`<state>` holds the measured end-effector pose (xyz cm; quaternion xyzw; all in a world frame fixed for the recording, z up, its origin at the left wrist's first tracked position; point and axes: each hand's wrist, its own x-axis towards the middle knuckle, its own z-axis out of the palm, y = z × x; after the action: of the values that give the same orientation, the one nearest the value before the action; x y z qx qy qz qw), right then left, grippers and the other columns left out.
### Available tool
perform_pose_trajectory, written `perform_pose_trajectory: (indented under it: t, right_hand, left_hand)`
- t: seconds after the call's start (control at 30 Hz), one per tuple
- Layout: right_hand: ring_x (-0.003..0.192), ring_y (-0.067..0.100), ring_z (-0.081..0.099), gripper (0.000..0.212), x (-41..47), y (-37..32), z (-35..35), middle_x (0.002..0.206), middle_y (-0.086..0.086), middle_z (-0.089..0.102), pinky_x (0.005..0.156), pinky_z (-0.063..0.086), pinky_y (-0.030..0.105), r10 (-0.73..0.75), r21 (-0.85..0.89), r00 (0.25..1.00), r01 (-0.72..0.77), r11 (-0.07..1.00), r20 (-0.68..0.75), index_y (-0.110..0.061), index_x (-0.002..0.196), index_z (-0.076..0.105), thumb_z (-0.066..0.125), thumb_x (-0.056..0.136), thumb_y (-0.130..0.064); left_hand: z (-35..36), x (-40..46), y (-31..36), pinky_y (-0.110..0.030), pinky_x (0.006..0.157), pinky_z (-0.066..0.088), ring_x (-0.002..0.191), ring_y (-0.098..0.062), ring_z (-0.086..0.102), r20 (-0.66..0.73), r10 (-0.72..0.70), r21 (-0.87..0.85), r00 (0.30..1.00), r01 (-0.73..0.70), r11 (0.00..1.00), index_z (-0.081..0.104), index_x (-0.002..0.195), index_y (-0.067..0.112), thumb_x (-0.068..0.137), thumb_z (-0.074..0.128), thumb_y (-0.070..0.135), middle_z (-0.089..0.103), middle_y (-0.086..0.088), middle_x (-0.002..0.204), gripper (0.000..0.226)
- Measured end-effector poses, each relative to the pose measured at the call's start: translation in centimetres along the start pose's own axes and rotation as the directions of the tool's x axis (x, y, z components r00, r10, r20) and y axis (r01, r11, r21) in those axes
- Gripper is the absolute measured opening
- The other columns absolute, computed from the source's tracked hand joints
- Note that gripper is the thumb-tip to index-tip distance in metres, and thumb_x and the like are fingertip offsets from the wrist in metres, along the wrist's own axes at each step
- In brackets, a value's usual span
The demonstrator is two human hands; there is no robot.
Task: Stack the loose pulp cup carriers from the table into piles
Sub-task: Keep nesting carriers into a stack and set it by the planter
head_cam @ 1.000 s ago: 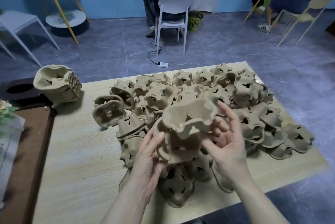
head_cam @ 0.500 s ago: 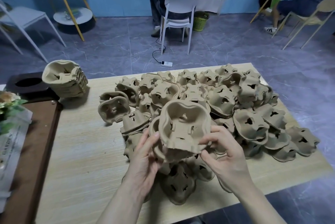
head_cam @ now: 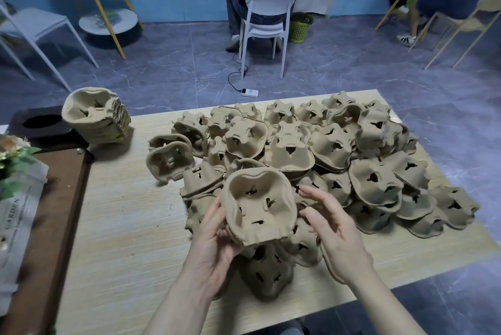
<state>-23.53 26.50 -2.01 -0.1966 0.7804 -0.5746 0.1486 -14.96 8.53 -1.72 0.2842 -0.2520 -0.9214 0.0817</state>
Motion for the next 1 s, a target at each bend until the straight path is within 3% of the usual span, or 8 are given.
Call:
perform_pose_trajectory:
  t: [0.1,0.17,0.27,0.4,0.57,0.7,0.87,1.0]
  right_hand:
    - [0.103,0.002,0.063,0.056,0.1,0.1,0.4,0.118,-0.018,0.067,0.082,0.048,0.021,0.190,0.084,0.978,-0.196,0.977,0.083,-0.035,0.124,0.060,0.059,0.074,-0.059]
    - [0.086,-0.003,0.063,0.048,0.3,-0.1,0.7,0.103,-0.017,0.072,0.069,0.047,0.014,0.224,0.153,0.967,-0.242,0.958,0.122,-0.022,0.122,0.062,0.066,0.080,-0.046]
    - [0.067,-0.004,0.060,0.020,0.5,-0.4,1.2,0.079,-0.013,0.072,0.057,0.046,0.012,0.249,0.245,0.962,-0.270,0.931,0.114,-0.013,0.113,0.062,0.061,0.094,-0.008]
    - [0.060,-0.002,0.056,0.021,1.1,-1.2,1.6,0.076,-0.012,0.068,0.056,0.045,0.013,0.280,0.222,0.952,-0.301,0.927,0.123,-0.017,0.111,0.064,0.058,0.094,-0.007]
    - [0.084,0.005,0.060,0.025,5.8,-2.0,-0.1,0.102,-0.016,0.067,0.076,0.047,0.018,0.049,-0.257,0.998,-0.035,0.966,0.047,-0.027,0.112,0.067,0.069,0.088,-0.028]
    - [0.107,0.020,0.049,0.045,12.9,-2.6,-1.6,0.118,-0.005,0.059,0.086,0.030,0.026,-0.226,-0.687,0.967,0.244,0.685,0.119,-0.023,0.126,0.060,0.072,0.082,-0.028]
    - [0.121,0.026,0.040,0.066,18.1,-2.2,-1.6,0.137,0.006,0.053,0.097,0.033,0.036,0.141,-0.854,0.939,0.214,0.475,0.313,-0.028,0.143,0.043,0.071,0.084,-0.038]
    - [0.125,0.023,0.045,0.063,18.1,-1.9,-1.9,0.137,0.003,0.051,0.099,0.039,0.035,0.116,-0.851,0.920,0.292,0.437,0.375,-0.030,0.138,0.046,0.071,0.081,-0.033]
  left_hand:
    - [0.3,0.0,-0.2,-0.049,0.075,0.058,0.062,-0.006,0.067,-0.026,-0.004,-0.008,1.000,0.004,1.000,0.079,0.073,0.024,0.067,0.073,0.026,0.070,0.003,0.065,0.008]
    - [0.1,0.2,-0.1,-0.058,0.089,0.052,0.095,-0.021,0.071,-0.034,-0.033,-0.001,0.999,0.033,0.999,0.080,0.092,0.019,0.079,0.063,0.024,0.075,-0.008,0.100,0.022]
    - [-0.1,0.3,0.1,-0.058,0.094,0.051,0.117,-0.030,0.065,0.013,-0.103,-0.001,0.995,0.103,0.995,0.071,0.120,0.012,0.086,0.062,0.037,0.069,-0.015,0.124,0.043]
    - [-0.8,0.6,0.3,-0.058,0.092,0.054,0.116,-0.029,0.065,0.039,-0.080,0.094,0.996,0.076,0.993,0.065,0.129,0.014,0.055,0.094,0.040,0.067,-0.014,0.127,0.084]
    - [-1.6,1.1,0.8,-0.045,0.076,0.061,0.104,-0.019,0.069,-0.012,0.013,0.128,1.000,-0.011,0.992,0.067,0.124,0.021,0.071,0.072,0.020,0.071,-0.007,0.119,0.053]
    - [-2.0,0.9,1.2,-0.042,0.072,0.062,0.102,-0.019,0.071,-0.025,0.034,0.104,0.999,-0.032,0.994,0.070,0.120,0.022,0.073,0.070,0.019,0.071,-0.008,0.121,0.047]
    - [-2.4,0.4,1.5,-0.045,0.079,0.059,0.106,-0.021,0.069,-0.032,0.044,0.151,0.999,-0.039,0.988,0.070,0.119,0.028,0.076,0.068,0.021,0.070,-0.006,0.124,0.044]
    - [-2.9,0.2,1.7,-0.048,0.079,0.058,0.101,-0.020,0.071,-0.066,0.037,0.126,0.997,-0.028,0.992,0.072,0.115,0.027,0.075,0.072,0.017,0.071,-0.006,0.121,0.041]
